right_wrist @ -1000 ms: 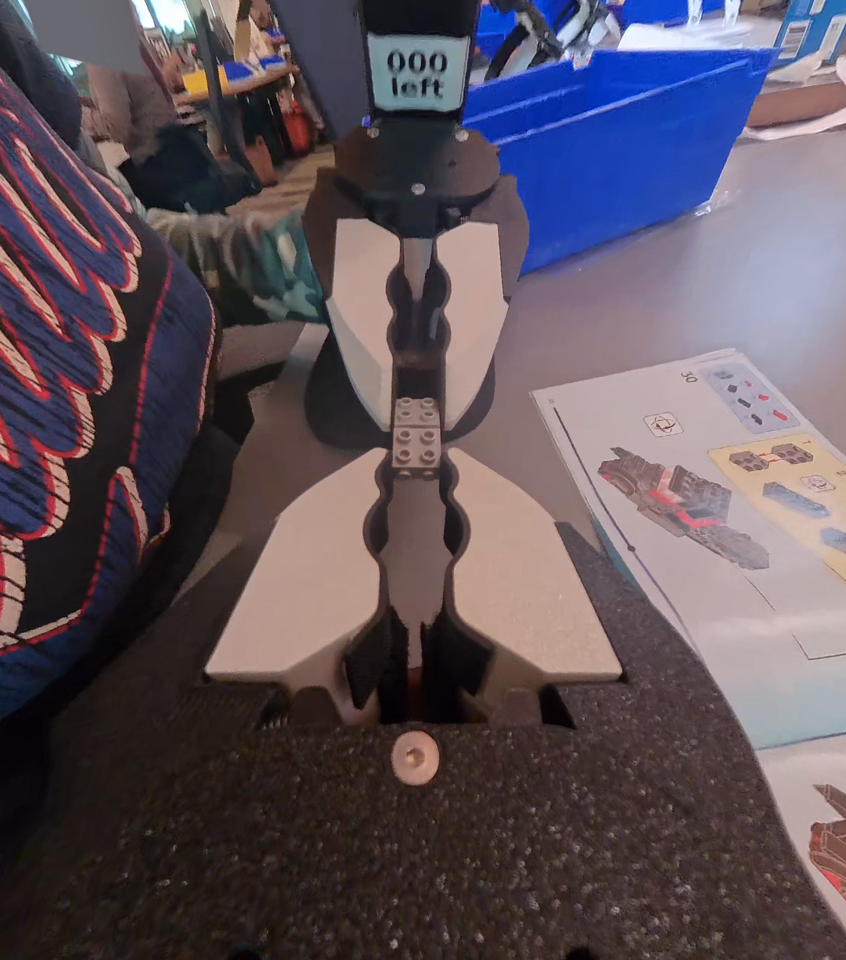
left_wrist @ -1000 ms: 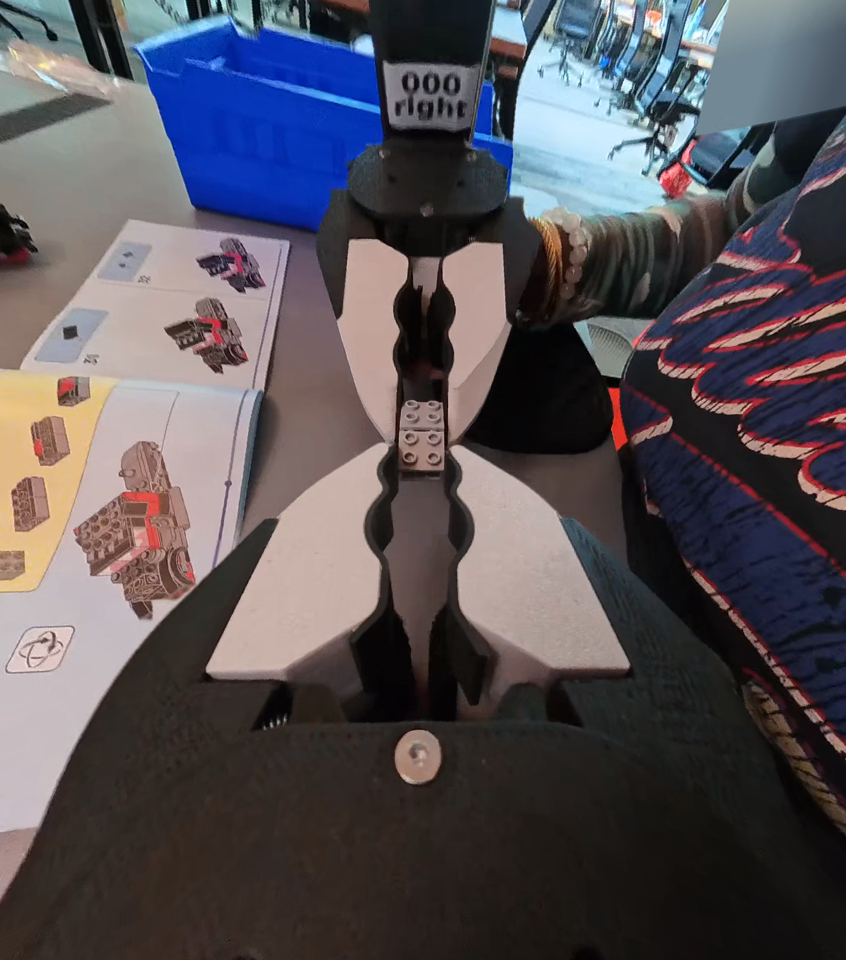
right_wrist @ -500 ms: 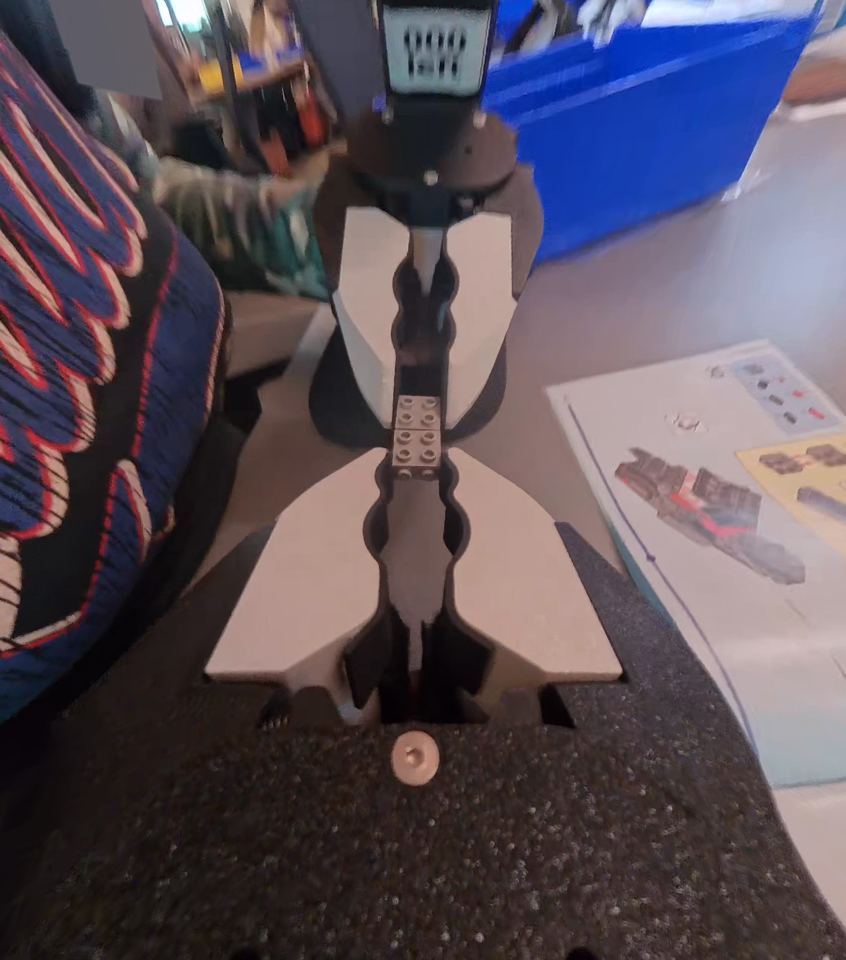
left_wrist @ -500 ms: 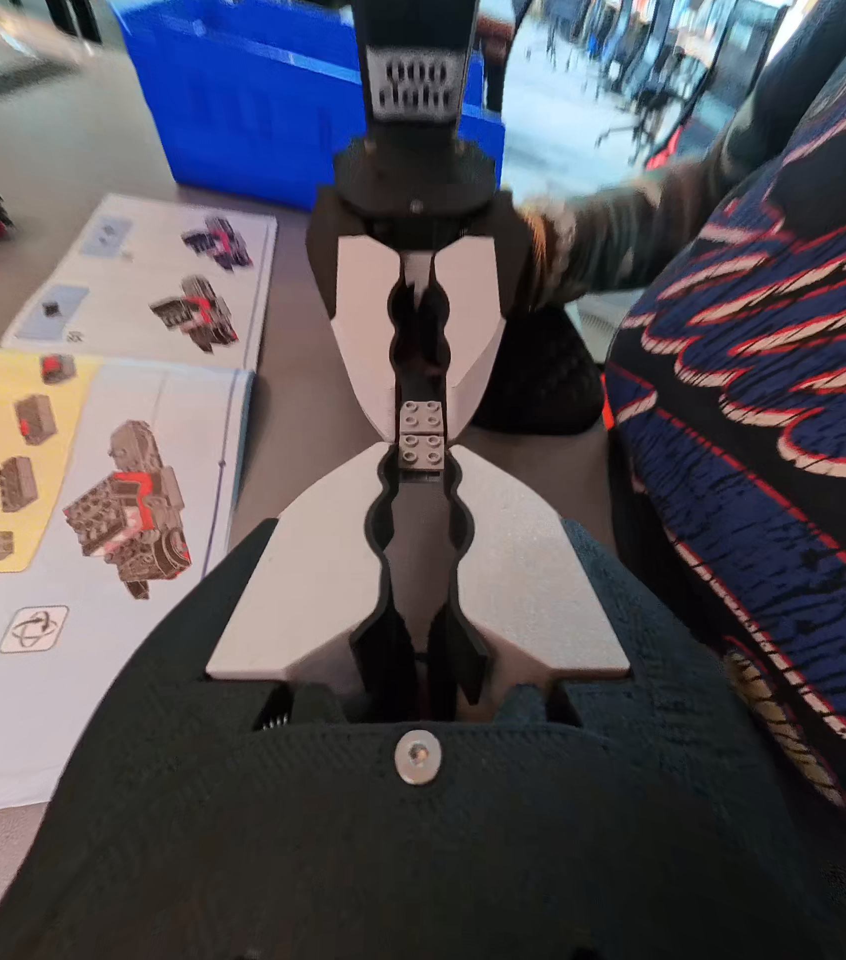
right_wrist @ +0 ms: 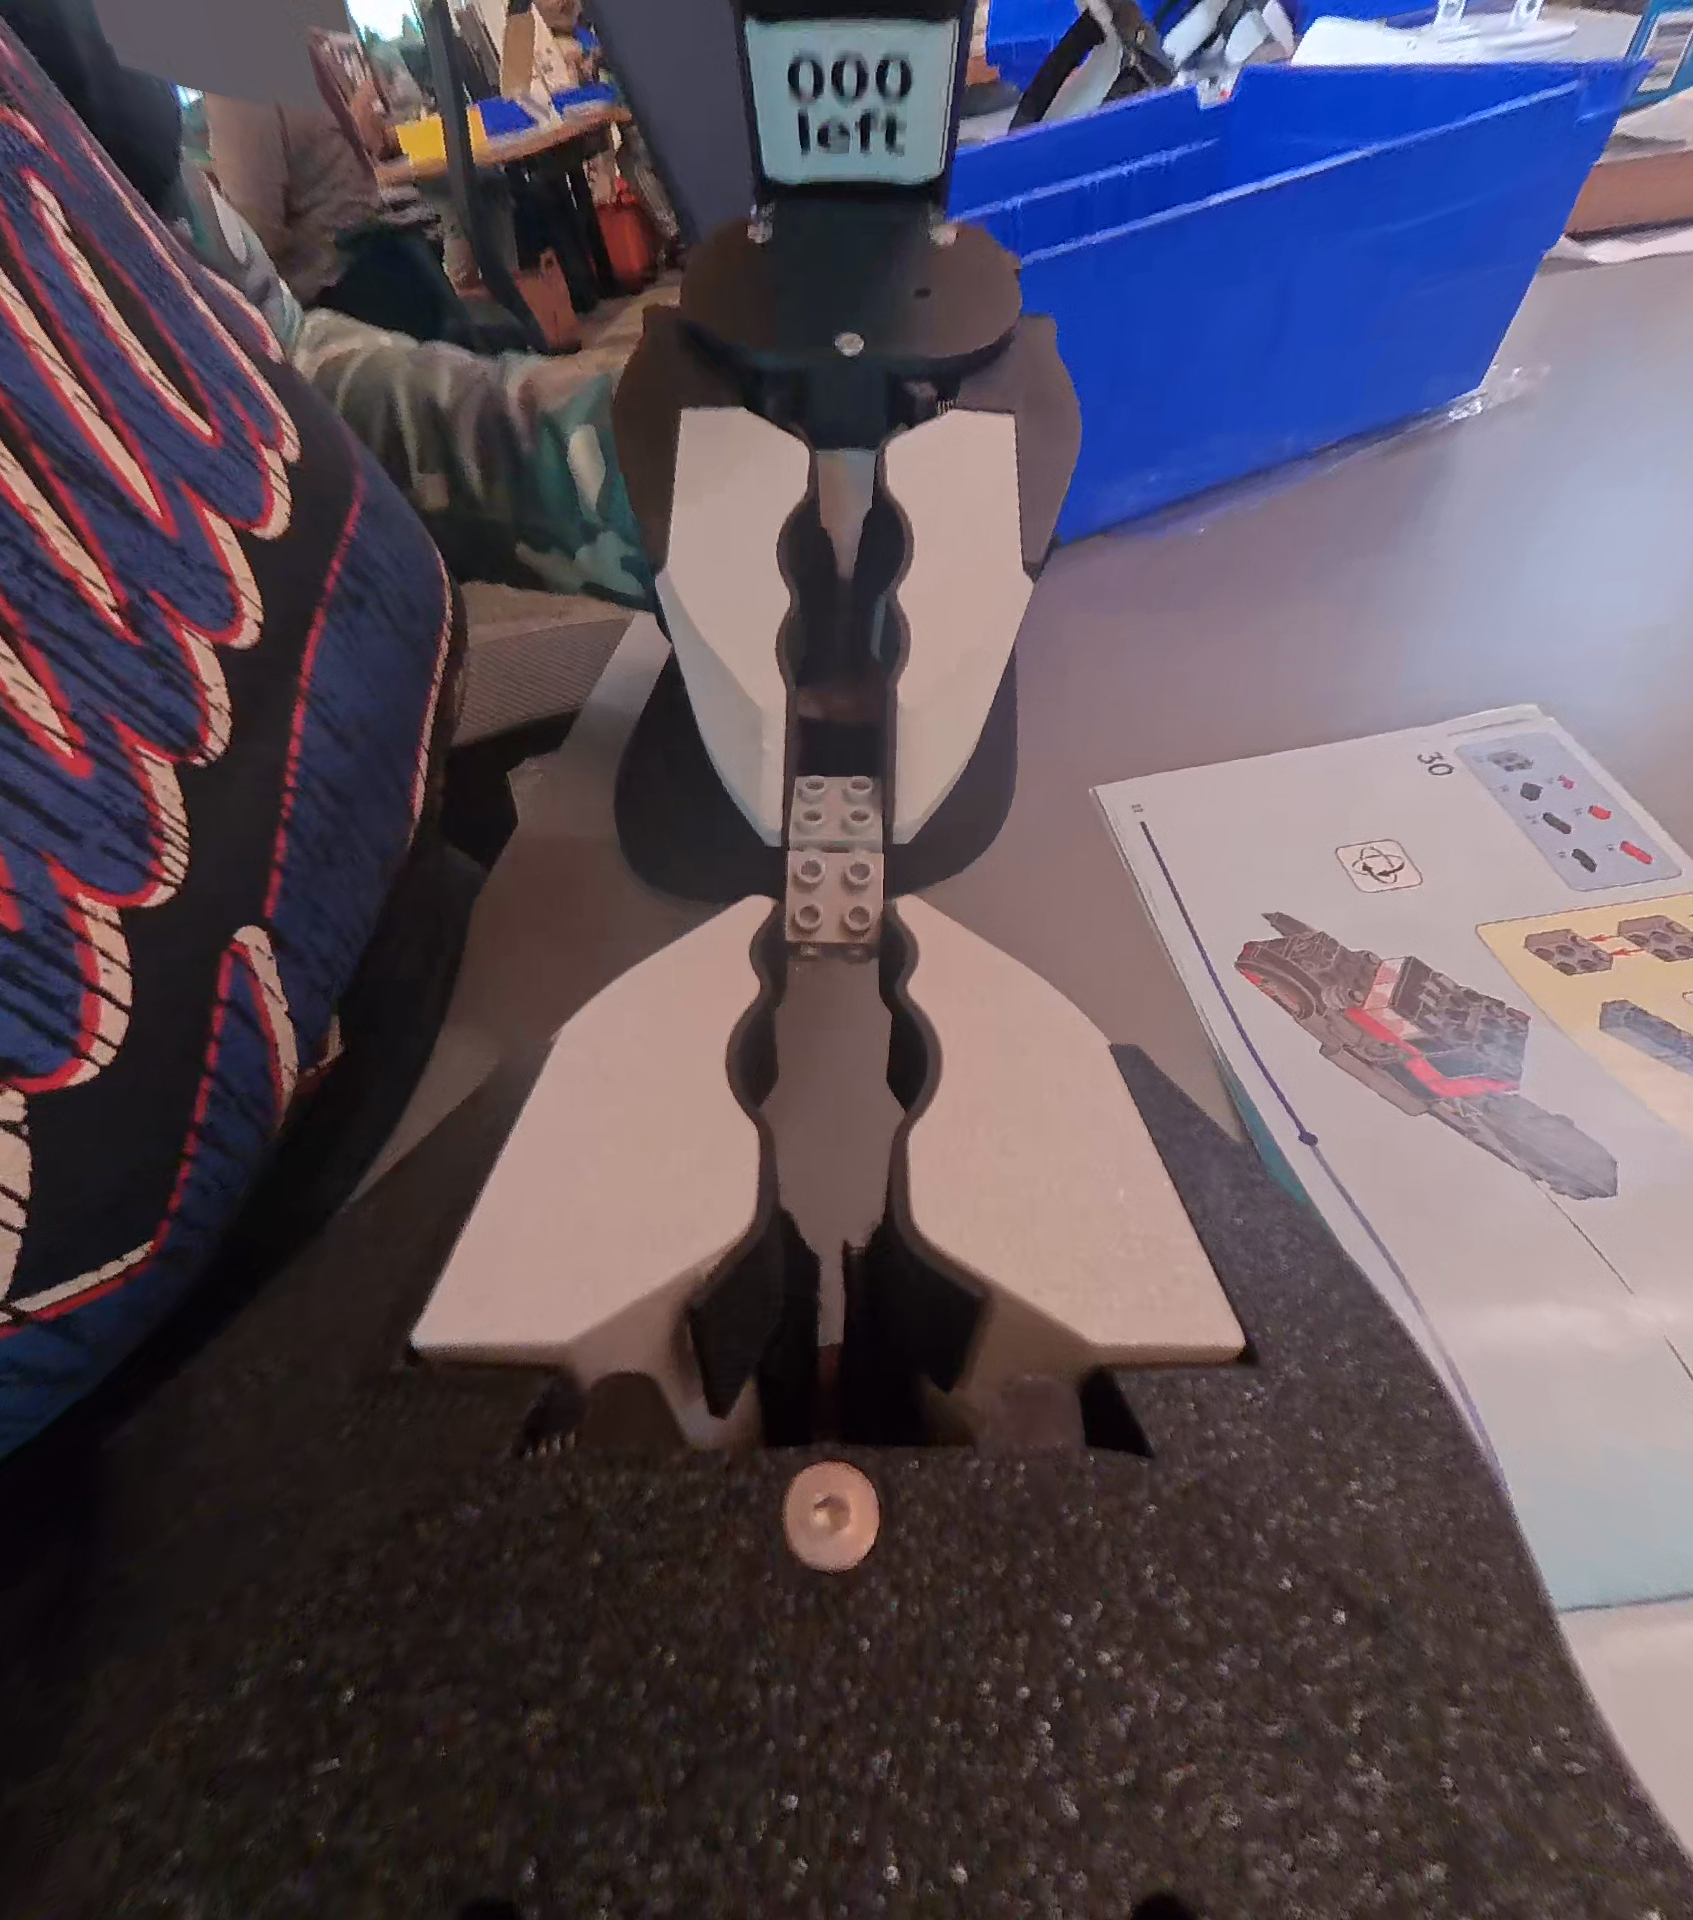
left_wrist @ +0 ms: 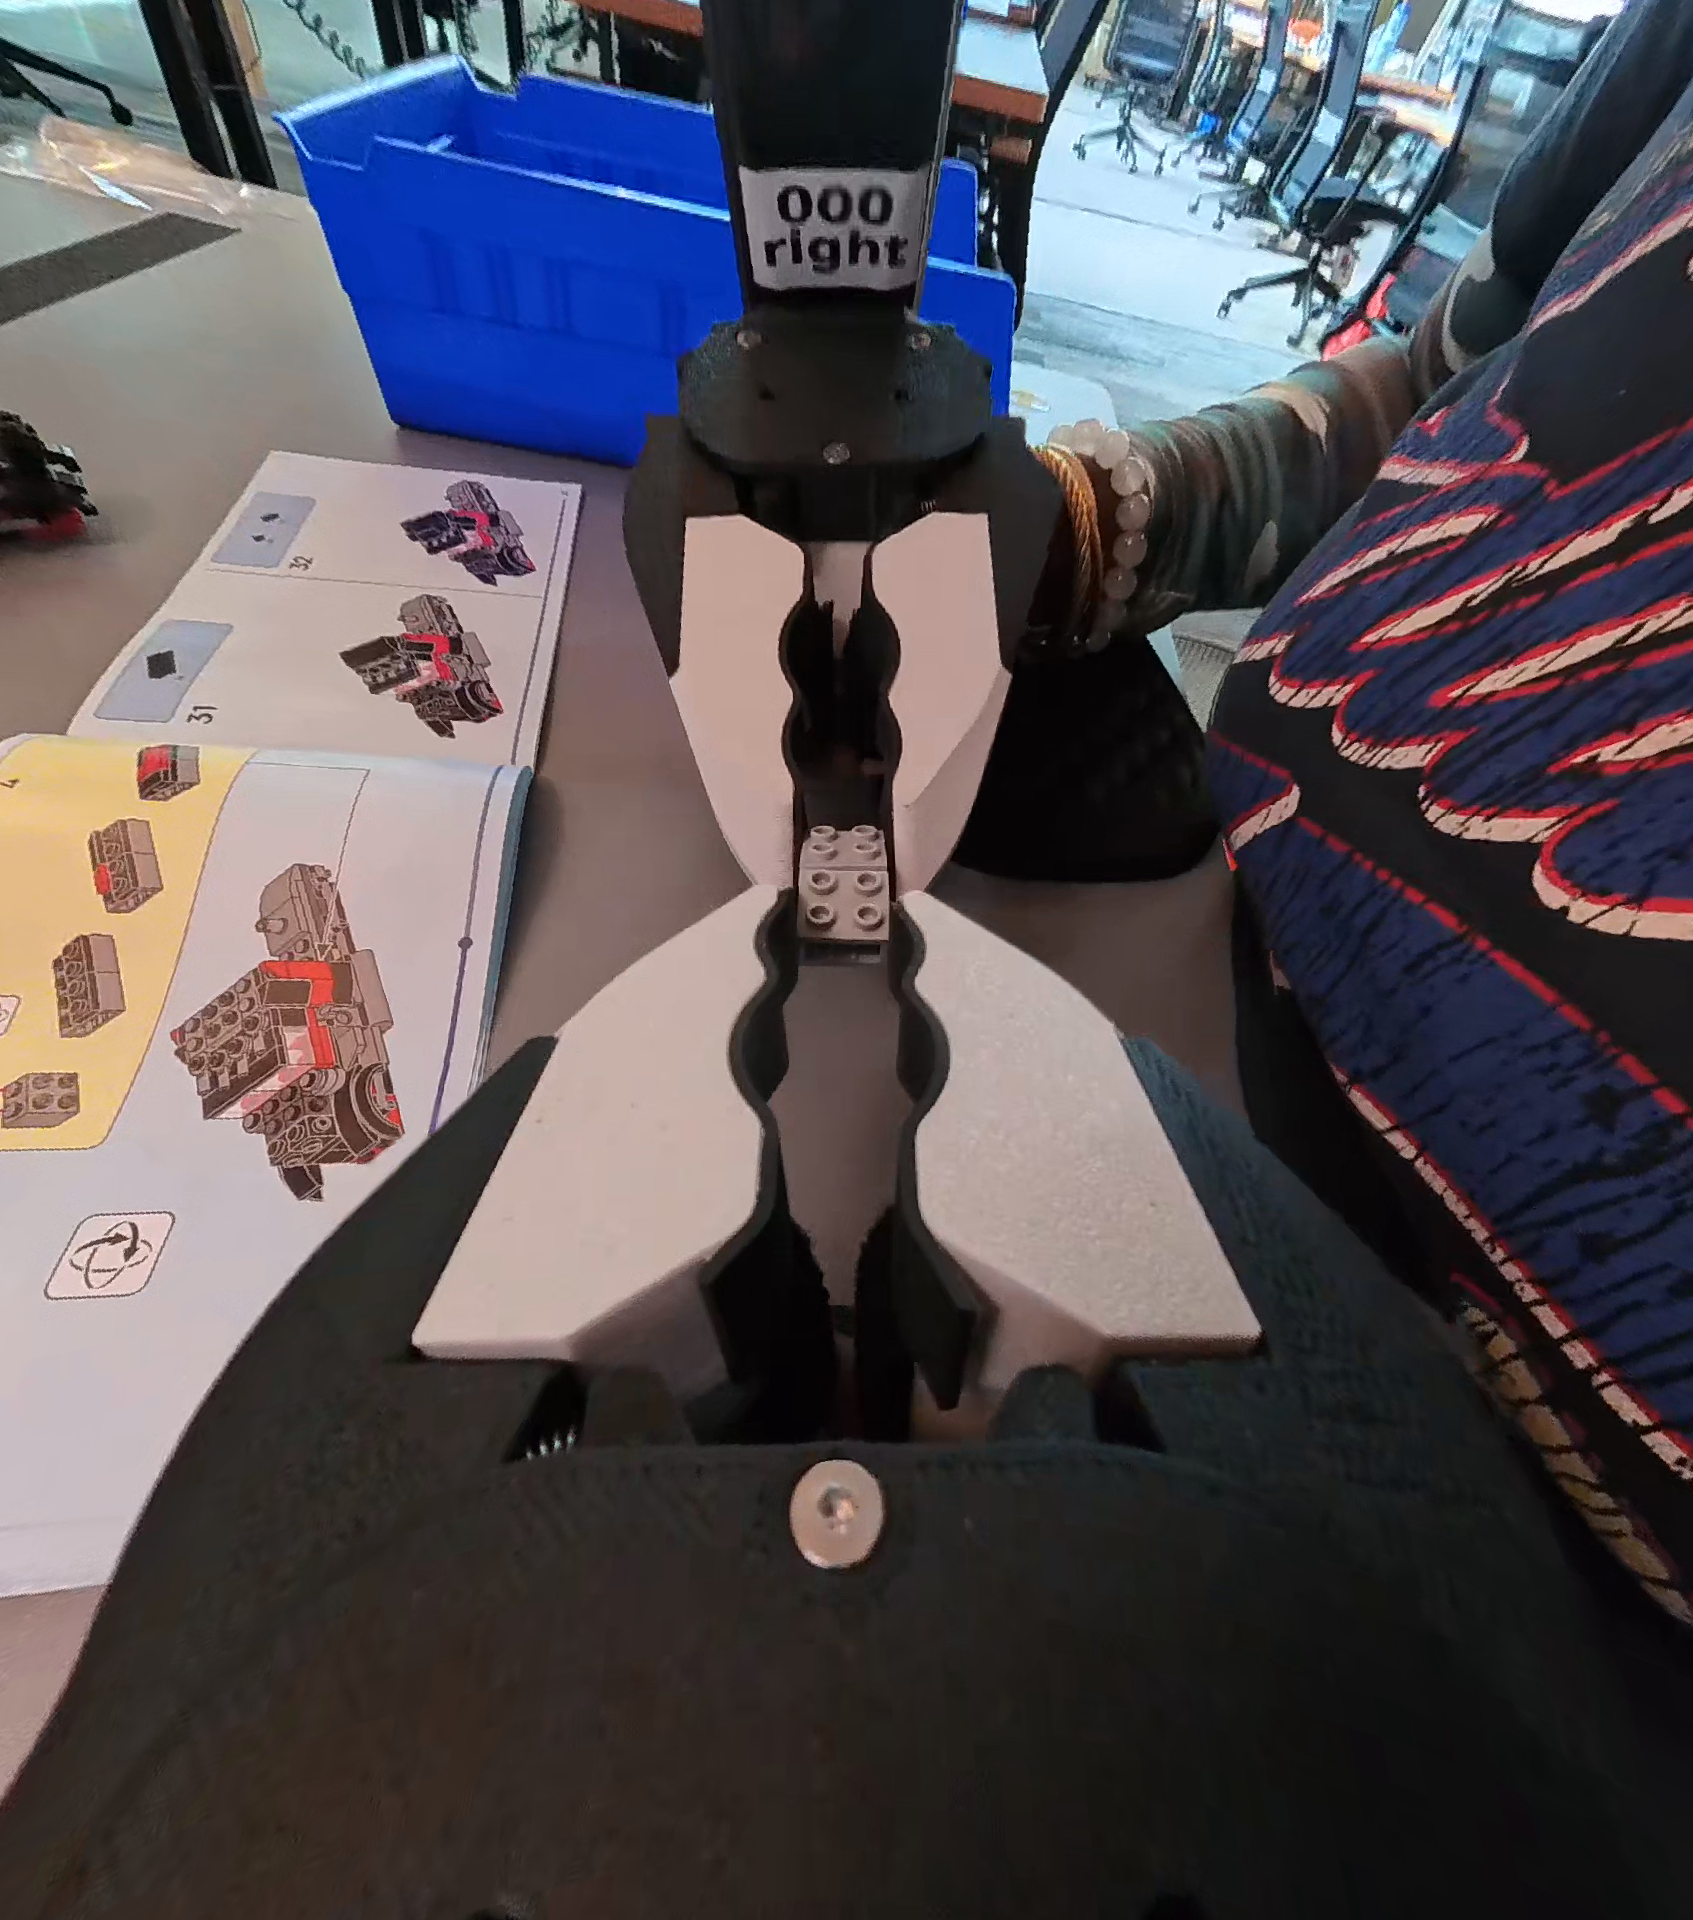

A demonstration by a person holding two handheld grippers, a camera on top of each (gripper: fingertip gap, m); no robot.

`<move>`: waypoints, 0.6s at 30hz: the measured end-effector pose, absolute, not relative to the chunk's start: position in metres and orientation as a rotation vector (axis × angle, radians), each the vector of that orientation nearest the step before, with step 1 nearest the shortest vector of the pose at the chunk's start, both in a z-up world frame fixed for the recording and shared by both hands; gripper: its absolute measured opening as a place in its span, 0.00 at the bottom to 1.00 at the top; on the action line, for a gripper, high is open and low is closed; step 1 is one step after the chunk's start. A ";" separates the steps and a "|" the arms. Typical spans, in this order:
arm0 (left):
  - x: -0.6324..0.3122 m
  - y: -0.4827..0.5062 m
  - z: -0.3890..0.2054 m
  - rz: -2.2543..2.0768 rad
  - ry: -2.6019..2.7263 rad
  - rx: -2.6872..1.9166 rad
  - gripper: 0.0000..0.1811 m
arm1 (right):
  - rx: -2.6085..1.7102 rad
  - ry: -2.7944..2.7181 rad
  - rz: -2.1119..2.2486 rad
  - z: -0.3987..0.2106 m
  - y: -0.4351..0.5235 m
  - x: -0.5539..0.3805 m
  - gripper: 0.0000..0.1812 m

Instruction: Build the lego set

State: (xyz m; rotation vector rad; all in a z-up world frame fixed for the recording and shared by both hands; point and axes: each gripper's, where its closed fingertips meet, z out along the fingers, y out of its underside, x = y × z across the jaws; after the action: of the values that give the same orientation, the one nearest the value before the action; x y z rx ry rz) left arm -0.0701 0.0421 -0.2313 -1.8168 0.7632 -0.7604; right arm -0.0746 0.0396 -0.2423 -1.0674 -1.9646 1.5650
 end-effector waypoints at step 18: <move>-0.067 0.032 -0.265 -0.724 0.909 -2.046 0.09 | -1.038 -2.216 1.220 -0.281 0.030 -0.072 0.09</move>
State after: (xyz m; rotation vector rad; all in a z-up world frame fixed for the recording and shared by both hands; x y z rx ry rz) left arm -0.0670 0.0319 -0.2650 -2.0456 0.9089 -0.7239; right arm -0.0721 0.0304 -0.2815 -1.0384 -2.2156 1.2200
